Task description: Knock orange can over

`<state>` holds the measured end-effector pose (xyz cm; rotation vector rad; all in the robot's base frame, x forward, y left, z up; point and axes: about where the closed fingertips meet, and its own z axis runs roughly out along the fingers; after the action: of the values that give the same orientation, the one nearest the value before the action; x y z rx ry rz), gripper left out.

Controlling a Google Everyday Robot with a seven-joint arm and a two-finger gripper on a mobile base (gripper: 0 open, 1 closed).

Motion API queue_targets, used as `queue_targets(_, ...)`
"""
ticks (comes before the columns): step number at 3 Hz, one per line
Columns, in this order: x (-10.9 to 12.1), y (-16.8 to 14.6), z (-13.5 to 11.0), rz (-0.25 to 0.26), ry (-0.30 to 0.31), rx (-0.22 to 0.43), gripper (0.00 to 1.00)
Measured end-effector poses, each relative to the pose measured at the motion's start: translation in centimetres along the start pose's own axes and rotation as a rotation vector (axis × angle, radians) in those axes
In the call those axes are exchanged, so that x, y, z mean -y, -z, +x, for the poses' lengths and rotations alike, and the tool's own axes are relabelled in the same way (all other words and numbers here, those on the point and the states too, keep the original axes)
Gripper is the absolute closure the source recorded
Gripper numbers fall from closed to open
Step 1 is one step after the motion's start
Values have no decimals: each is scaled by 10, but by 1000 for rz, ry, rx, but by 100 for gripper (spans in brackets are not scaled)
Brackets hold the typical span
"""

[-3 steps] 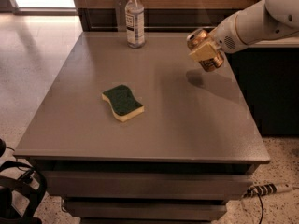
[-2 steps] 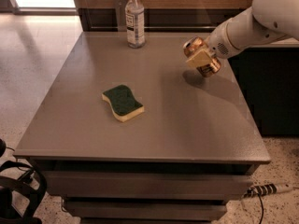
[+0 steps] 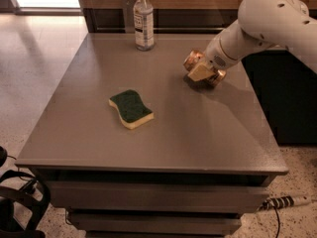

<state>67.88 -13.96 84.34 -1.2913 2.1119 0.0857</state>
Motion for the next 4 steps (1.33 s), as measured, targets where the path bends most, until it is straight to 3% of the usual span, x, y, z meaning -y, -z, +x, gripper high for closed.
queue_targets(1,0,1,-1,0,0,0,82)
queue_targets(4,-3,-4,-2,-9,4,-1,13)
